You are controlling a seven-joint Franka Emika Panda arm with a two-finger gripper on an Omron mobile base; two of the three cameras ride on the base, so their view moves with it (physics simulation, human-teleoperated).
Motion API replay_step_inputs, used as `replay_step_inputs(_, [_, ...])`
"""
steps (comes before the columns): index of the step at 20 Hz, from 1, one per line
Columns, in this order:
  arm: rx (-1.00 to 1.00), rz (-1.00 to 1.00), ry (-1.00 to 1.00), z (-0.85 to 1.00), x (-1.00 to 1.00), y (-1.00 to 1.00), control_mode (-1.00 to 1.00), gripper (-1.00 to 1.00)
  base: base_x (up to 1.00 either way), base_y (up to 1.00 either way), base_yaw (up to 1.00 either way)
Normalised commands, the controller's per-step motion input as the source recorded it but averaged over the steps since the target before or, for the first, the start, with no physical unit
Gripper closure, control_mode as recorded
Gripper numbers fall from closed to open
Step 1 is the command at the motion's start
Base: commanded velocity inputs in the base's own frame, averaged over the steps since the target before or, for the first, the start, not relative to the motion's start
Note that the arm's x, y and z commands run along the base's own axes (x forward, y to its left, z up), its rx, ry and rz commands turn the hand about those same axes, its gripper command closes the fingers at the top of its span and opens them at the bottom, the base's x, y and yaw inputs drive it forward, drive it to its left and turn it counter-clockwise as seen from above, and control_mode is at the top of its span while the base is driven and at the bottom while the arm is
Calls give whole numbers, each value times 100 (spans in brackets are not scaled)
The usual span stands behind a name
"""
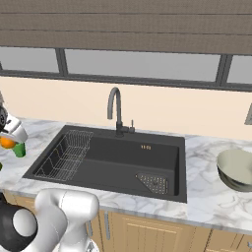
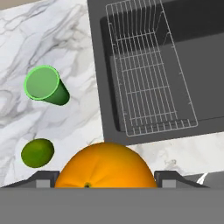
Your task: Remove the orange and lime from the sink. Then move the bowl and cup from the counter to the sink for washing.
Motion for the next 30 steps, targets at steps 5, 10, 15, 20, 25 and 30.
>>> replay_step_inputs(5, [0, 3, 0, -2, 0, 40, -100, 100, 0, 0, 0])
replay_step_inputs(10, [0, 3, 0, -6, 6, 37, -100, 100, 0, 0, 0])
replay_step_inputs(15, [0, 3, 0, -8, 10, 37, -100, 100, 0, 0, 0])
replay_step_inputs(20, [0, 2, 1, -9, 8, 37, -100, 100, 0, 0, 0])
replay_step_inputs(25, [0, 2, 0, -9, 8, 36, -100, 100, 0, 0, 0])
replay_step_inputs(30, [0, 0, 5, -11, 10, 36, -100, 100, 0, 0, 0])
